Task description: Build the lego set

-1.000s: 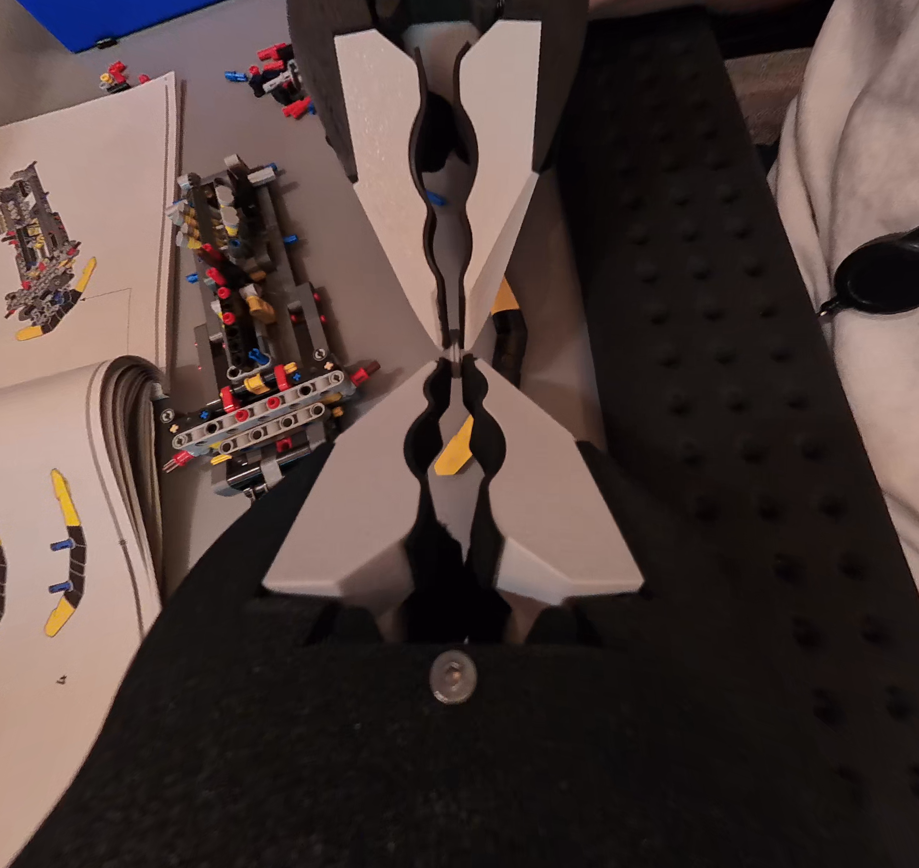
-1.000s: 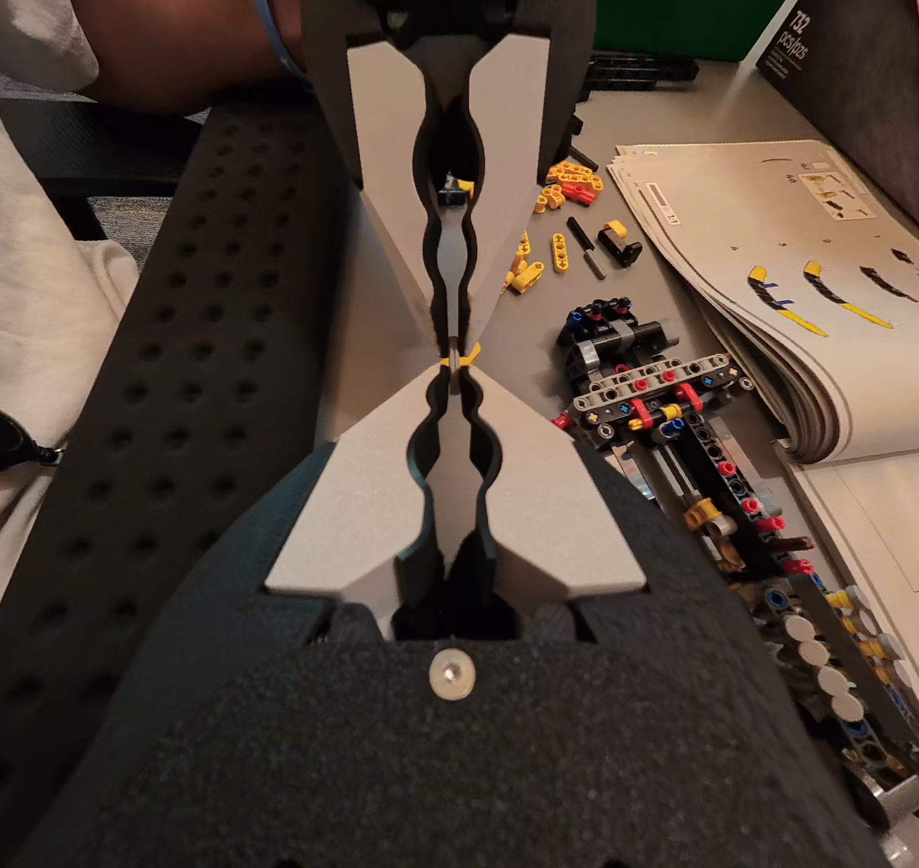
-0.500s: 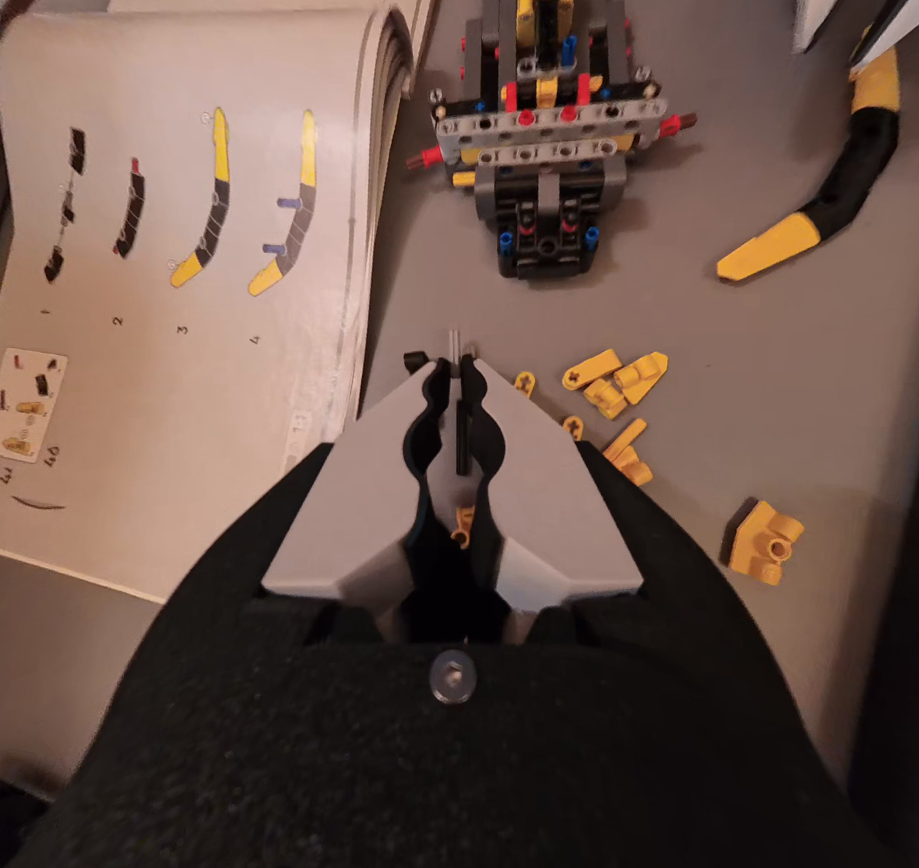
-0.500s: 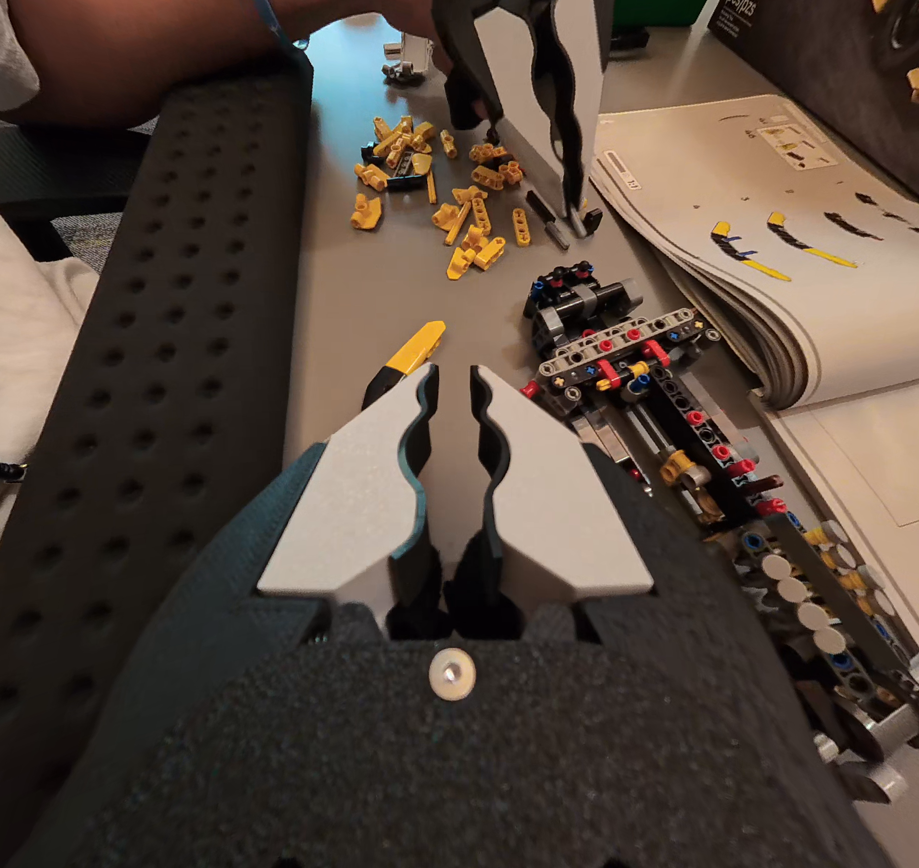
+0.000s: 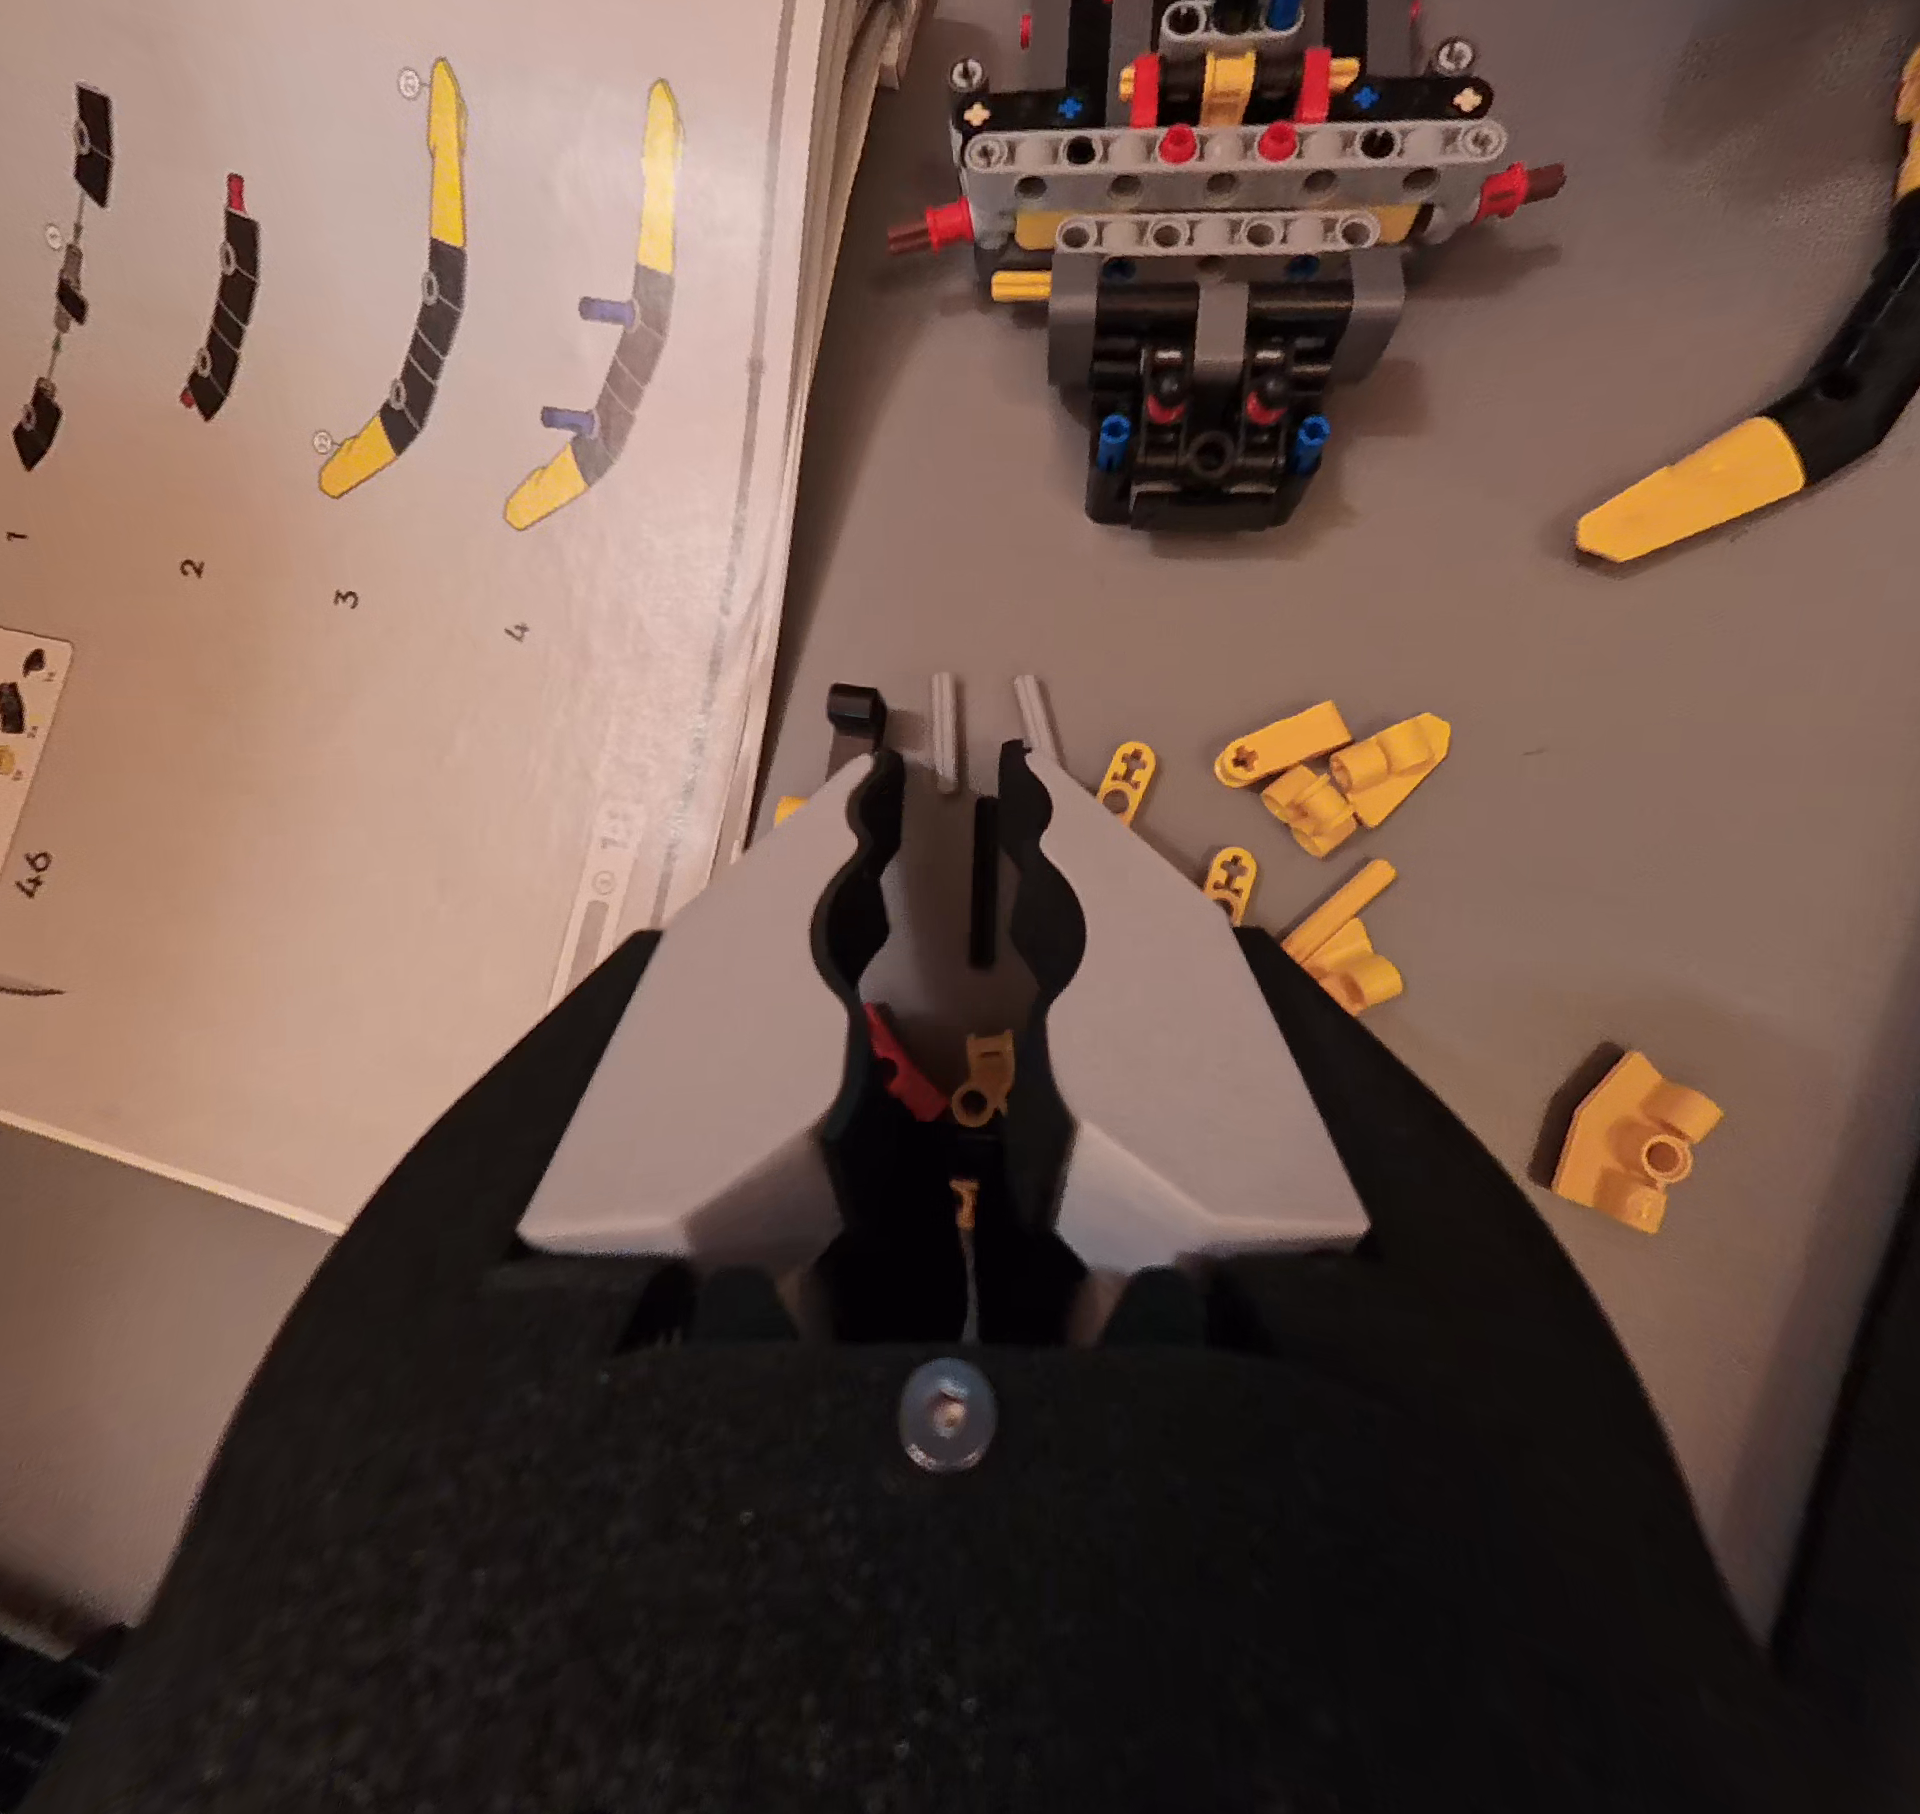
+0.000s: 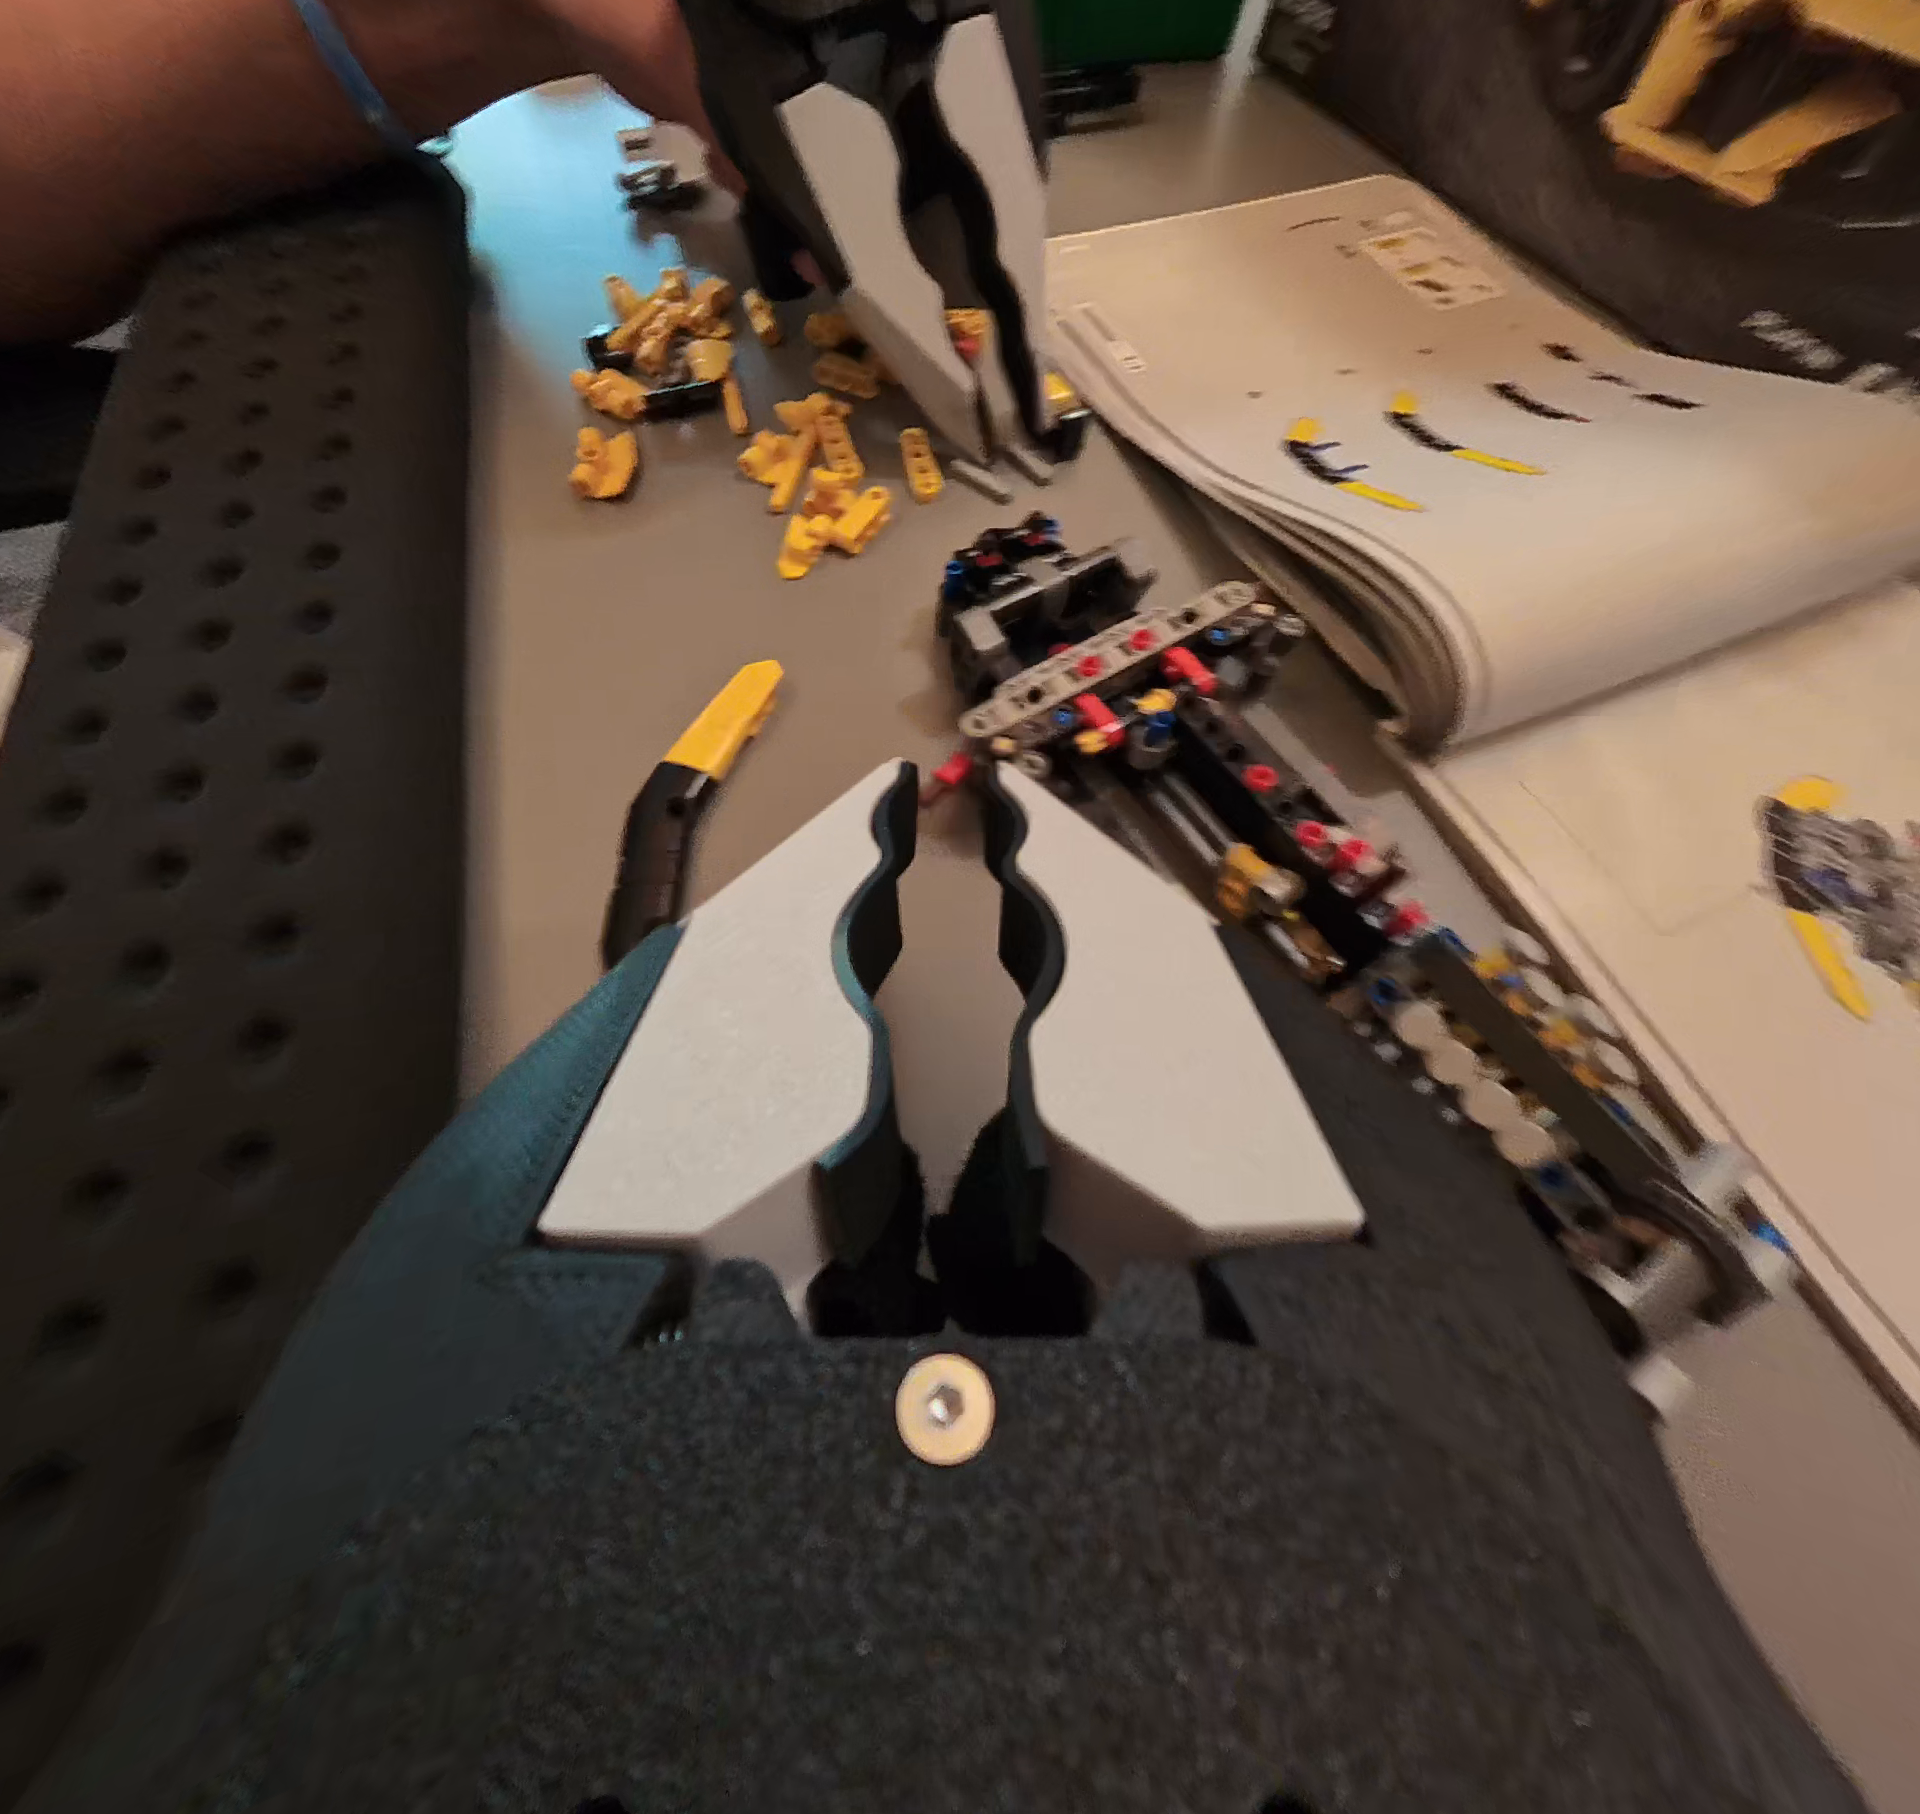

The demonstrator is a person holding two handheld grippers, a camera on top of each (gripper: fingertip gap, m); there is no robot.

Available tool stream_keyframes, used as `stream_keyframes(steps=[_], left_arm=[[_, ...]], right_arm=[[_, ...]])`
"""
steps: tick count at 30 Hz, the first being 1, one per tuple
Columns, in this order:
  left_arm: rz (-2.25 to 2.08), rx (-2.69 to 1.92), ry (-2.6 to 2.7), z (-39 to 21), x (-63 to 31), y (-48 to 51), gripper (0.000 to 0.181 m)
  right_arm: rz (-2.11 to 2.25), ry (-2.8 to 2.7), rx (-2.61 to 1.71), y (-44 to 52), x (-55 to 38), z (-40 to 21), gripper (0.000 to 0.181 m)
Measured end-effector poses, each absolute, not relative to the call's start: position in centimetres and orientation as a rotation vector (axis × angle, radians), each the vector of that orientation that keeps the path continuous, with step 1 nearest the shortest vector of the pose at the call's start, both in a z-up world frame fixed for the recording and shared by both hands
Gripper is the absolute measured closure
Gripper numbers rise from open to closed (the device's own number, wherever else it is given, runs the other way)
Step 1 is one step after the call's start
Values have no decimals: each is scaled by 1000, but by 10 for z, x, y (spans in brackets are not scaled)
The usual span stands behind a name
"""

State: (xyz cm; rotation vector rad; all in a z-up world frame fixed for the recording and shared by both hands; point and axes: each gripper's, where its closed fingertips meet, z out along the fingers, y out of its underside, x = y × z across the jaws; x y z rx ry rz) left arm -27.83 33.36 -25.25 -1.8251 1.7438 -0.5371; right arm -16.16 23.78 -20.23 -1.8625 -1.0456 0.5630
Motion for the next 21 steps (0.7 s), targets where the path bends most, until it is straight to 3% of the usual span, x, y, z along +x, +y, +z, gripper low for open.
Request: stream_keyframes(steps=[9,15,21], left_arm=[[-570,-1638,1522,-199,-266,346,158],[-642,-1358,1452,-161,-247,319,163],[-699,-1367,1505,-166,-231,291,165]], right_arm=[[322,-656,-1983,245,-45,-202,167],[450,-826,-2044,198,-66,-225,167],[454,-883,-2151,193,-75,-245,164]])
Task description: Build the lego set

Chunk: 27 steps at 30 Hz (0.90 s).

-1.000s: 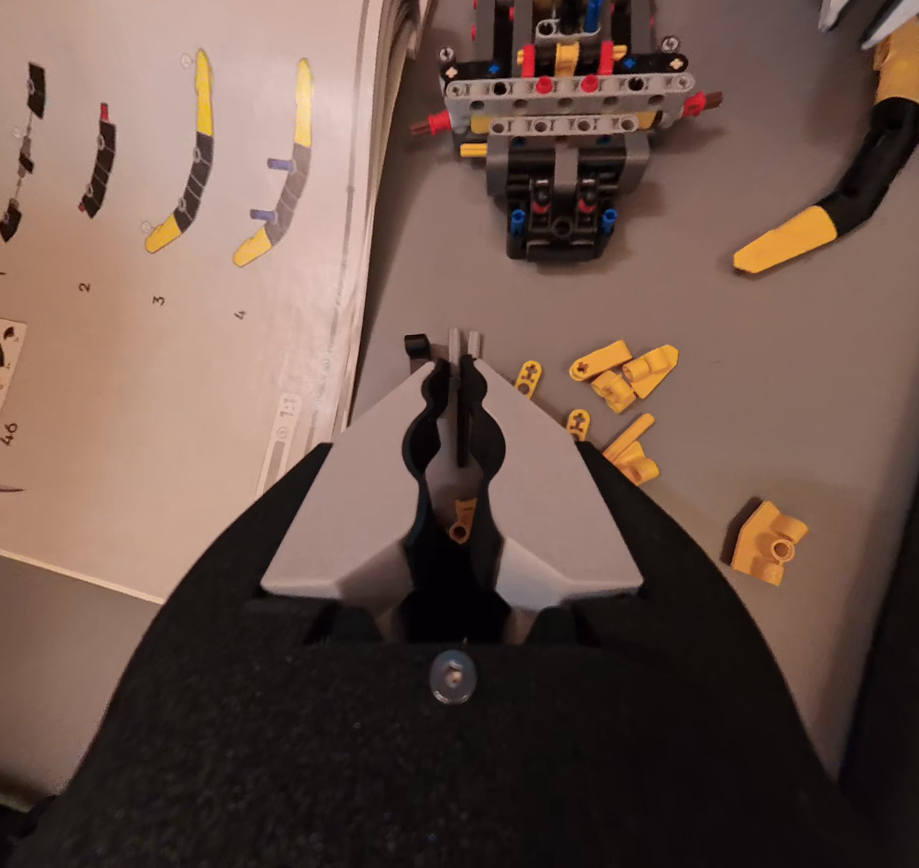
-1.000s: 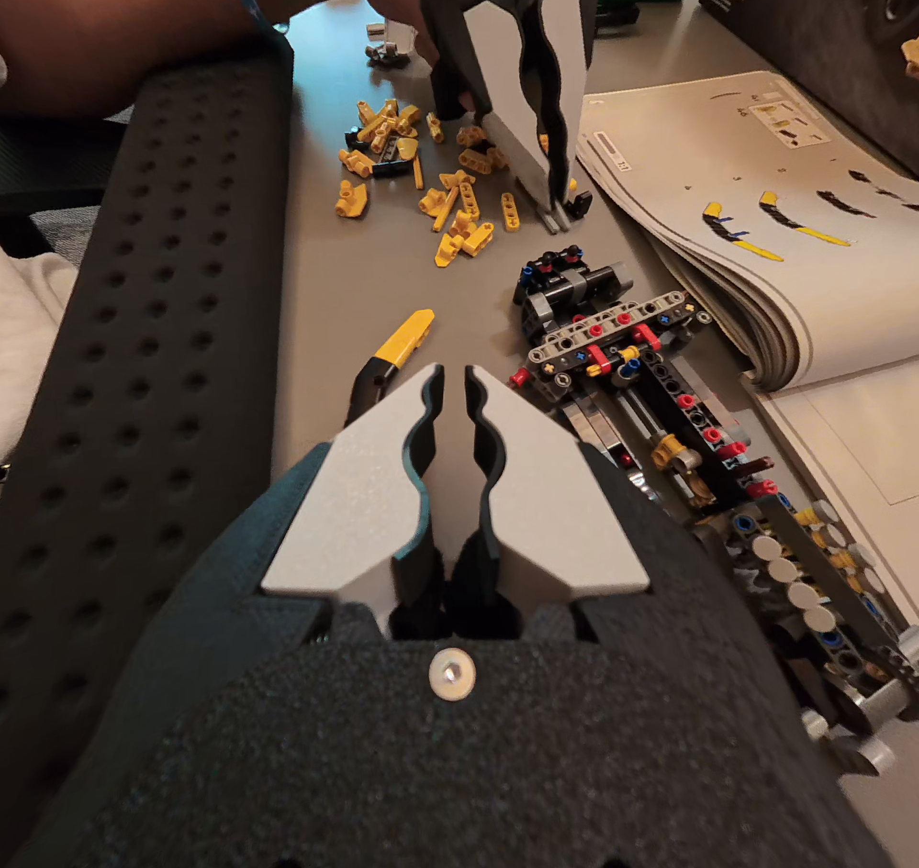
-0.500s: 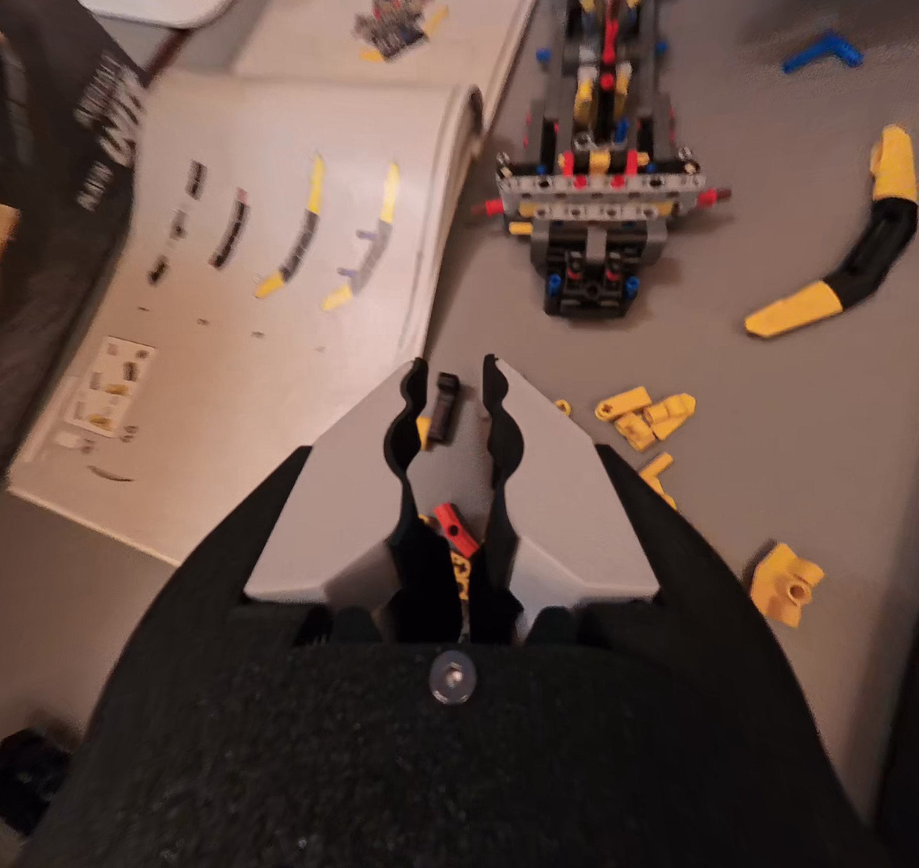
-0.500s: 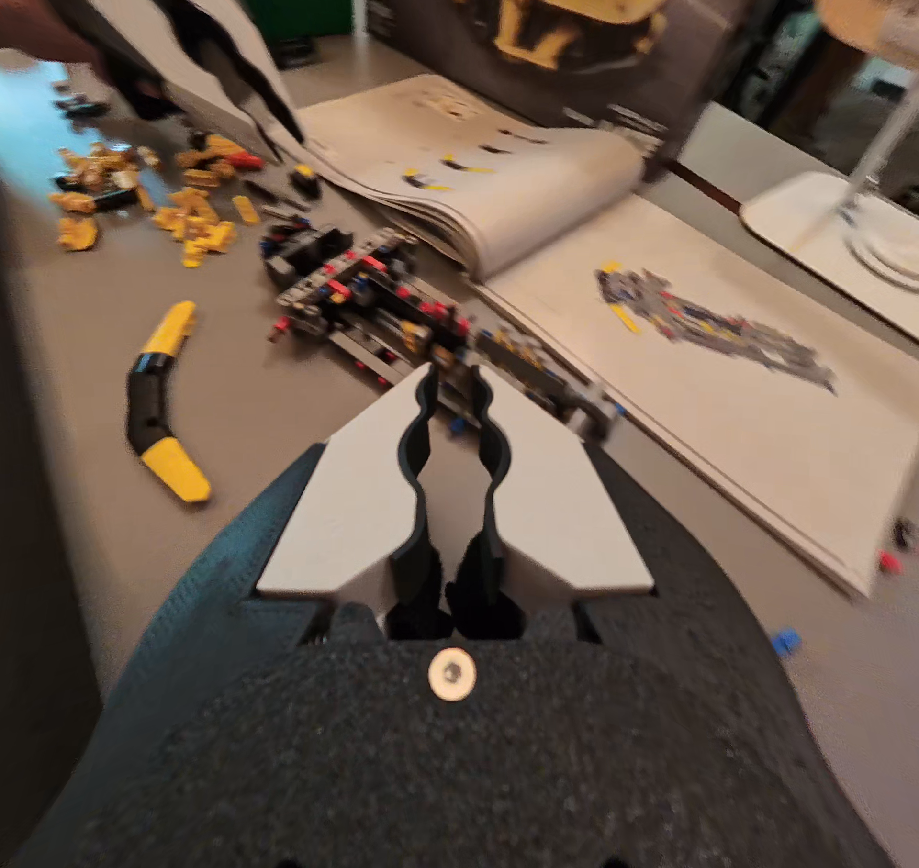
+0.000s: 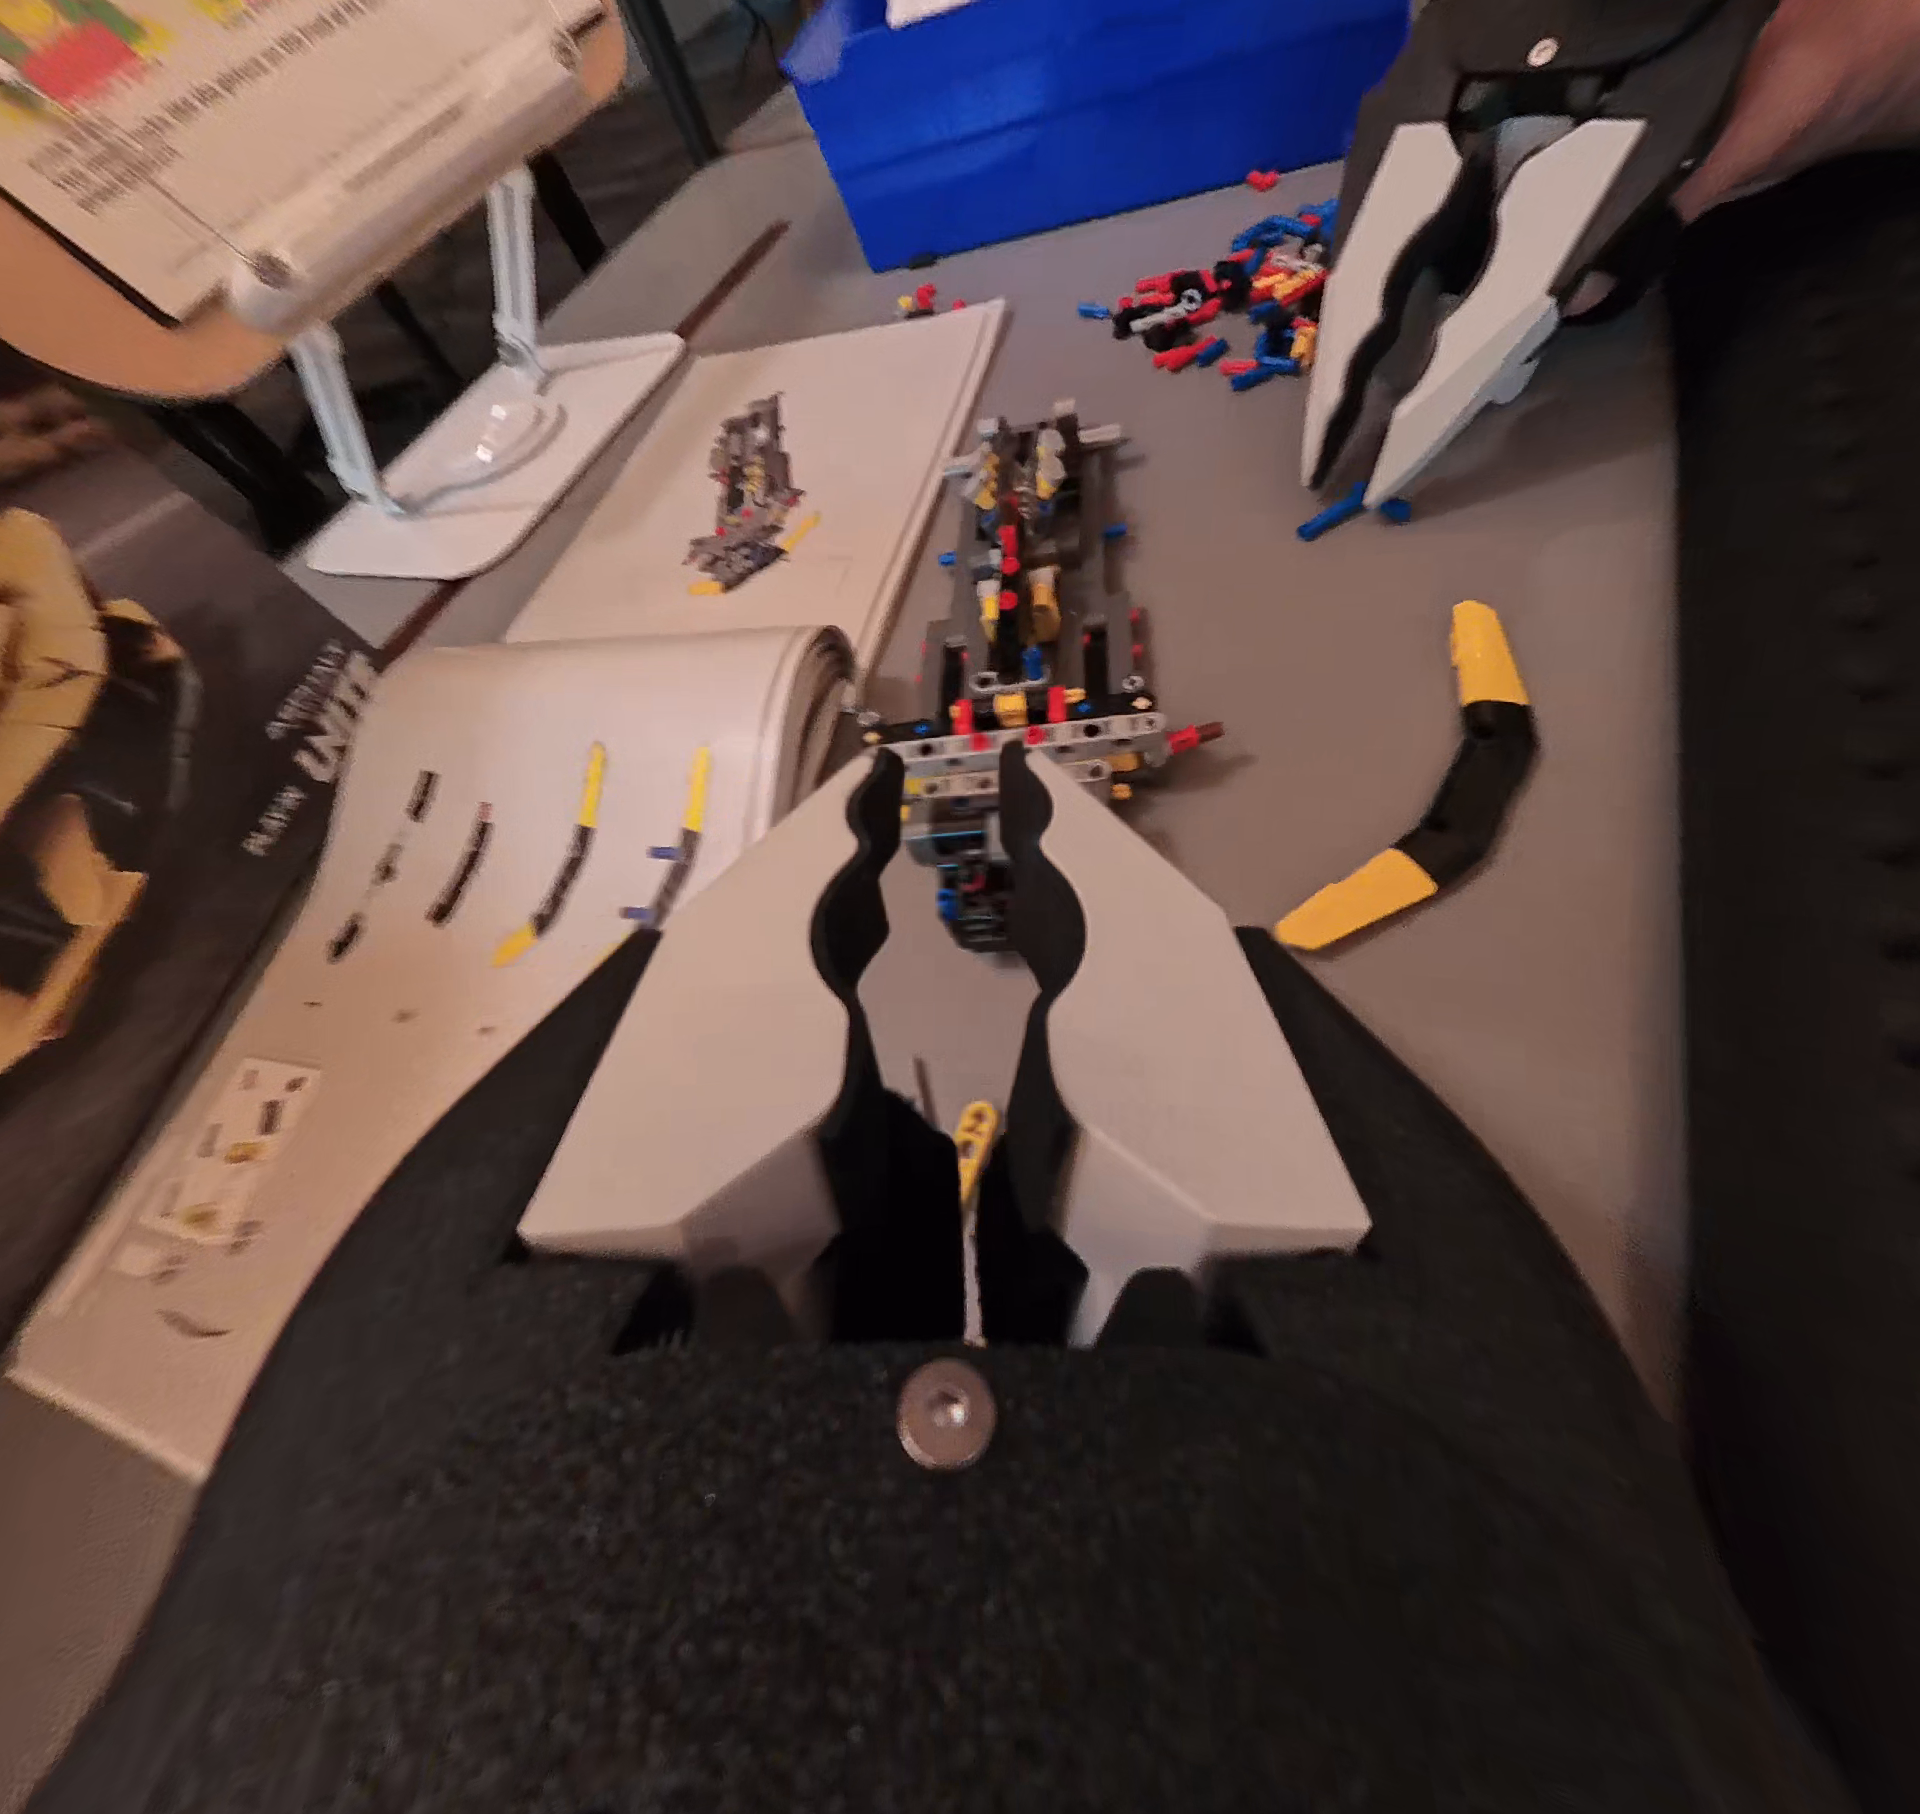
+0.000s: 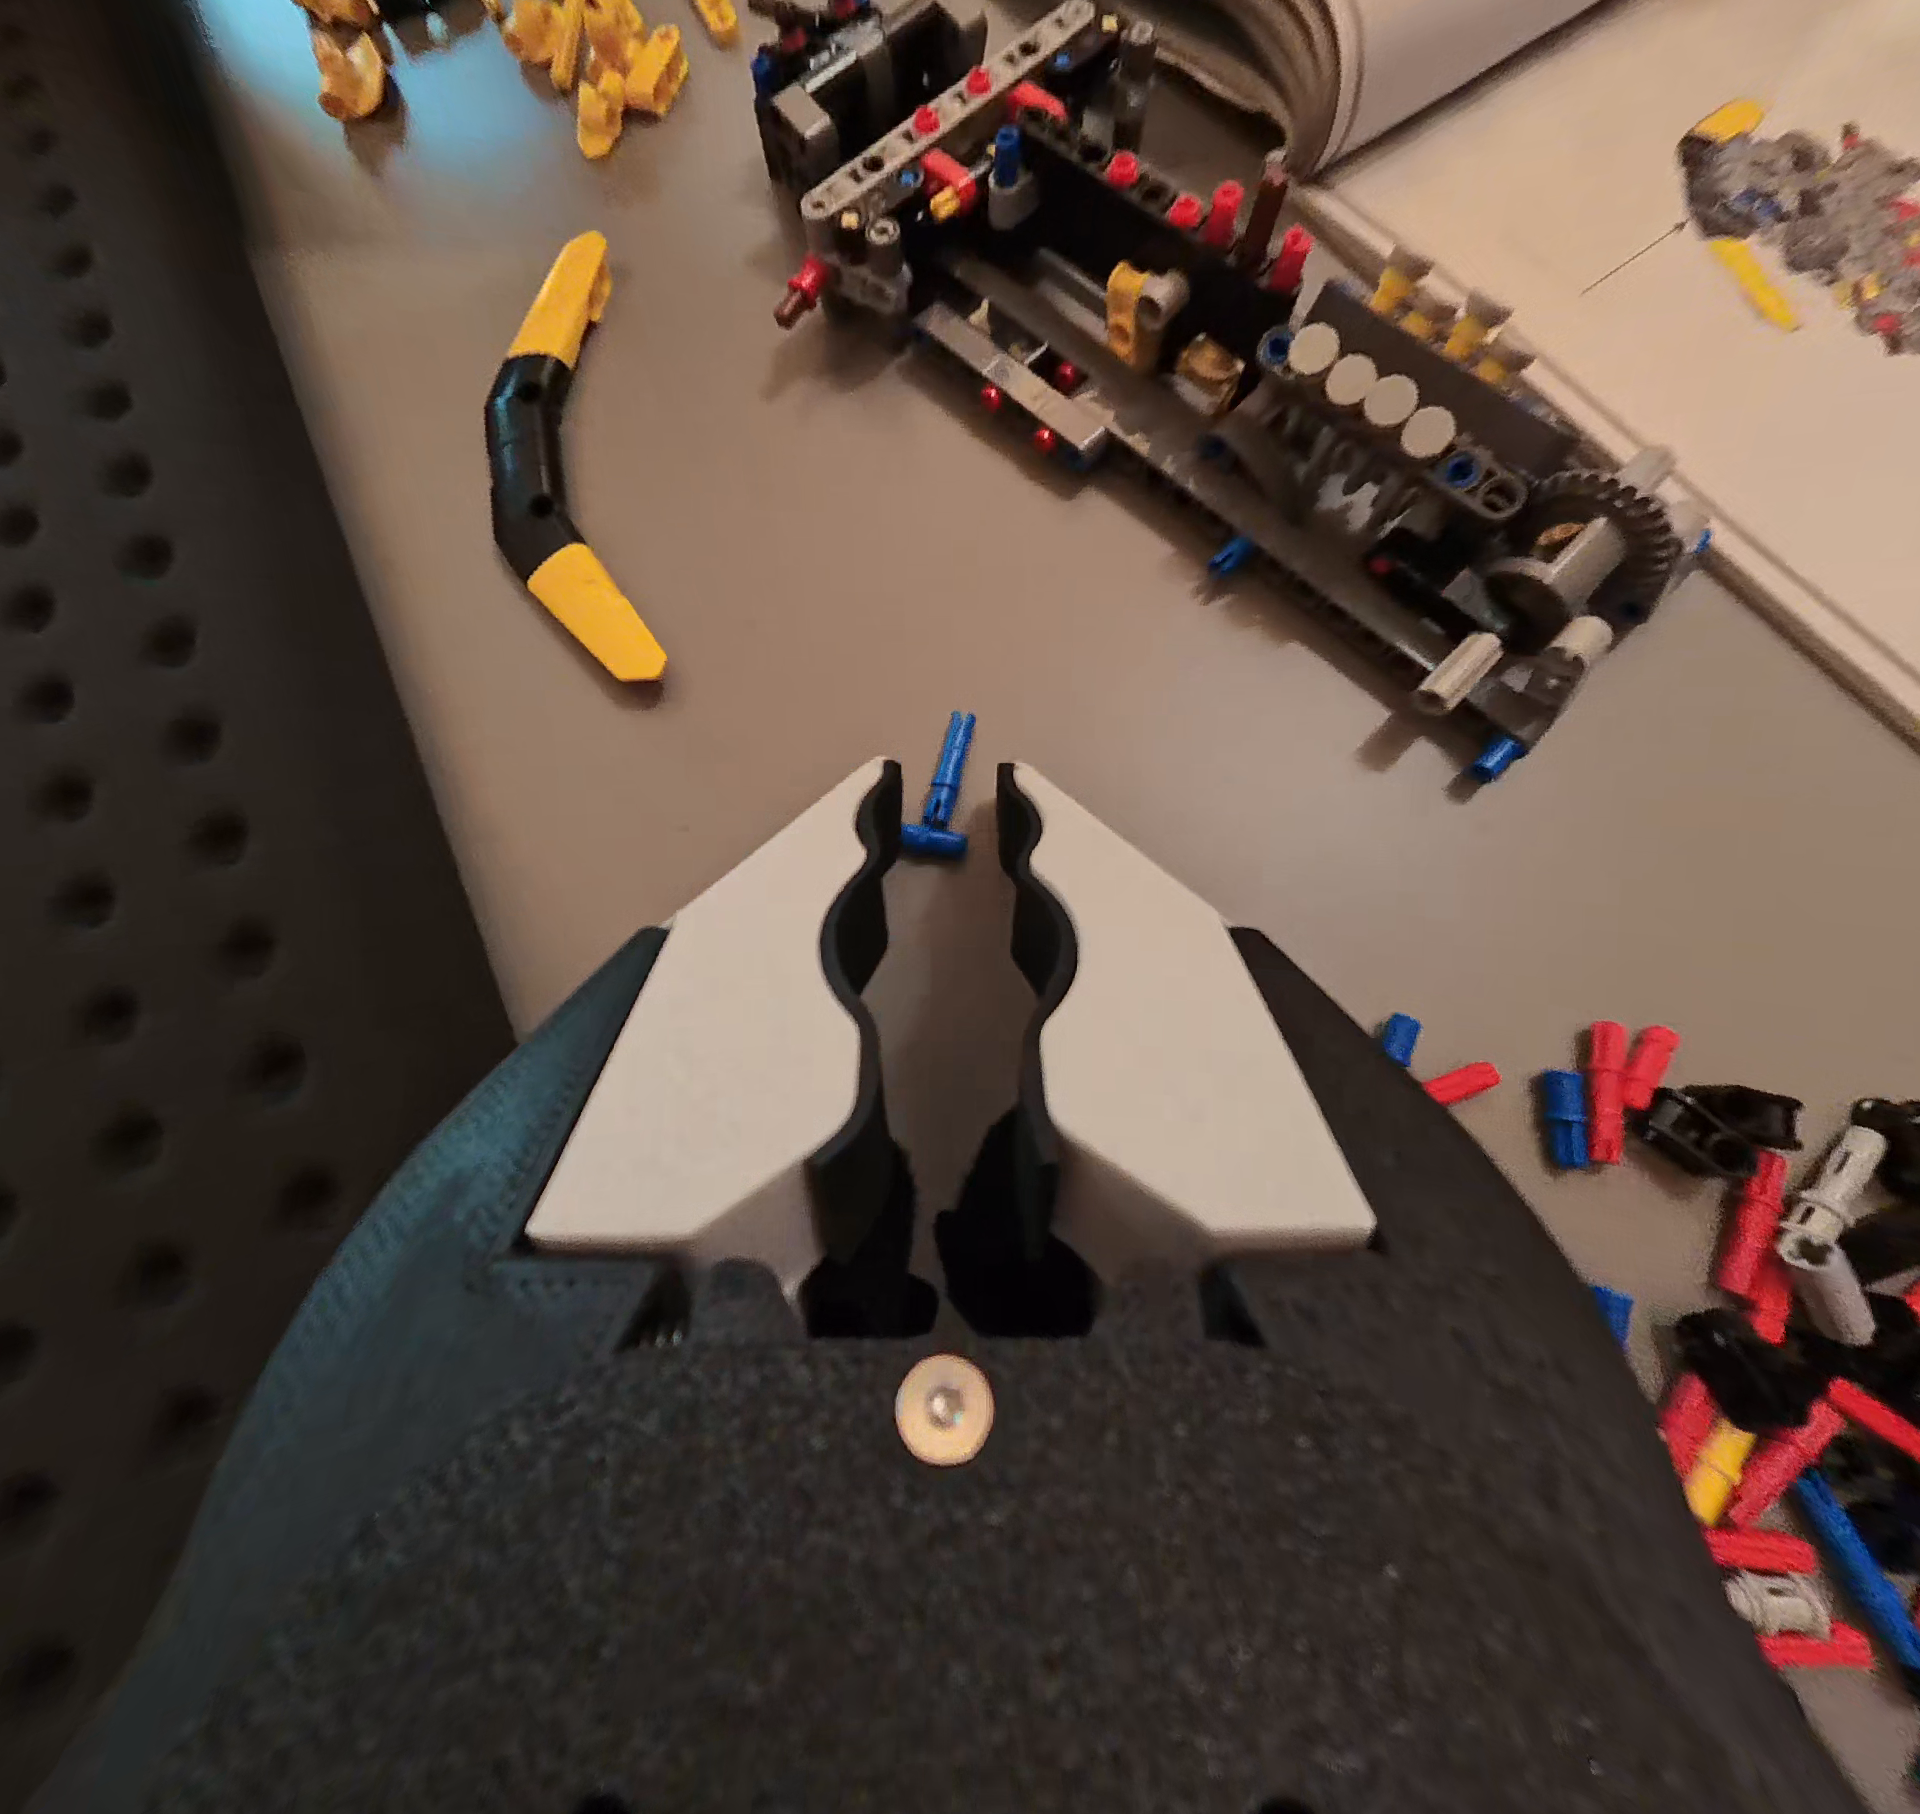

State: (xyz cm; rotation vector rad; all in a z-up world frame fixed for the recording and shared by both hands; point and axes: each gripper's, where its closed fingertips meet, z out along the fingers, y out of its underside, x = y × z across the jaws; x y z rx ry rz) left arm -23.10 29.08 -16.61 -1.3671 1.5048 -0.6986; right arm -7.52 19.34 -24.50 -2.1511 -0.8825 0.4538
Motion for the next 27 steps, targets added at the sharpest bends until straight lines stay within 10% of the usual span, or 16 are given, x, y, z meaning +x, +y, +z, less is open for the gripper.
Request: stream_keyframes(steps=[27], left_arm=[[-1387,-1561,1369,-152,-176,222,178]], right_arm=[[769,-569,-1720,227,-167,-148,178]])
